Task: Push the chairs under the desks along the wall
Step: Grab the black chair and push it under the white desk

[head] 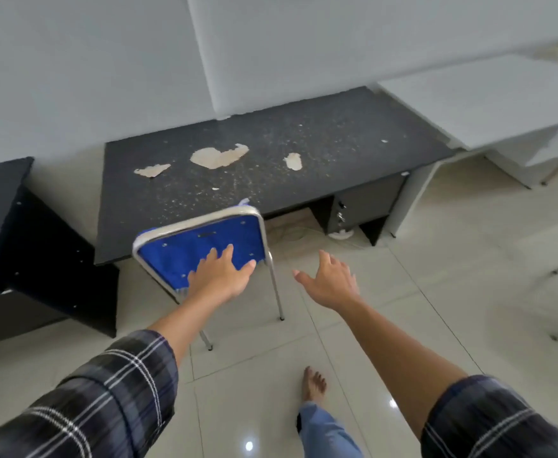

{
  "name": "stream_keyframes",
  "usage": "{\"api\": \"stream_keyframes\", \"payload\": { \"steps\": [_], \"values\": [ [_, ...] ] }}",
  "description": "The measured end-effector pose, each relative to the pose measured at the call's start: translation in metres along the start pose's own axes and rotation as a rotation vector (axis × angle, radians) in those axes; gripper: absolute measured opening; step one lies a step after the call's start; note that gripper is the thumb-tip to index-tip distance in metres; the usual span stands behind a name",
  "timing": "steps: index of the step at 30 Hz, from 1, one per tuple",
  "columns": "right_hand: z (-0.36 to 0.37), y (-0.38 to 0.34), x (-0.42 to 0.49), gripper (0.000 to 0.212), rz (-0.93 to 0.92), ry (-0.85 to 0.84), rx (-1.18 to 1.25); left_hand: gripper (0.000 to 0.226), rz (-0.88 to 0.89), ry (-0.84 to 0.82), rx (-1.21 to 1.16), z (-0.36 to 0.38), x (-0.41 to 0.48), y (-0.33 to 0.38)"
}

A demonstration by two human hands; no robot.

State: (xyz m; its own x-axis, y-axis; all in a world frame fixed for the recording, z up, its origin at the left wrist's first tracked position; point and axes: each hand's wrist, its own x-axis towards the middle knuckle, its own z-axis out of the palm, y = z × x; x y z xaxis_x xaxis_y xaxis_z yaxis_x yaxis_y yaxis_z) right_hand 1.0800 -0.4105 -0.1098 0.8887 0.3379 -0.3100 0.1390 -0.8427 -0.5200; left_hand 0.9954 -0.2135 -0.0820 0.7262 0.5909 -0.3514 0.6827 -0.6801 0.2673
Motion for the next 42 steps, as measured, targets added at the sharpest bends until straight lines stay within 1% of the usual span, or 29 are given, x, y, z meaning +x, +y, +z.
{"api": "stream_keyframes", "payload": {
  "steps": [3,6,11,14,19,22,25,30,38,42],
  "values": [
    [-0.018,0.042,-0.039,0.089,0.031,0.070,-0.146,0.078,0.185,-0.004,0.155,0.016,-0.034,0.035],
    [-0.045,0.089,-0.077,0.093,0.113,0.116,-0.196,0.080,0.346,-0.013,0.262,0.036,-0.065,0.081],
    [-0.097,0.191,-0.139,0.096,0.303,0.214,-0.154,0.082,0.588,-0.053,0.355,0.080,-0.121,0.188],
    [-0.133,0.264,-0.180,0.097,0.444,0.274,-0.093,0.082,0.736,-0.069,0.405,0.118,-0.165,0.268],
    [-0.192,0.390,-0.248,0.098,0.635,0.356,-0.047,0.084,0.926,-0.115,0.476,0.189,-0.243,0.400],
    [-0.229,0.463,-0.286,0.098,0.739,0.370,-0.019,0.084,1.021,-0.159,0.507,0.232,-0.293,0.477],
    [-0.267,0.528,-0.322,0.098,0.806,0.405,-0.008,0.084,1.099,-0.160,0.507,0.270,-0.340,0.546],
    [-0.326,0.615,-0.347,0.098,0.860,0.445,-0.021,0.085,1.188,-0.161,0.512,0.316,-0.387,0.640],
    [-0.406,0.740,-0.326,0.098,0.930,0.490,0.055,0.085,1.308,-0.149,0.531,0.385,-0.405,0.802],
    [-0.454,0.805,-0.301,0.098,0.974,0.487,0.090,0.084,1.342,-0.190,0.548,0.417,-0.408,0.894]
  ]
}}
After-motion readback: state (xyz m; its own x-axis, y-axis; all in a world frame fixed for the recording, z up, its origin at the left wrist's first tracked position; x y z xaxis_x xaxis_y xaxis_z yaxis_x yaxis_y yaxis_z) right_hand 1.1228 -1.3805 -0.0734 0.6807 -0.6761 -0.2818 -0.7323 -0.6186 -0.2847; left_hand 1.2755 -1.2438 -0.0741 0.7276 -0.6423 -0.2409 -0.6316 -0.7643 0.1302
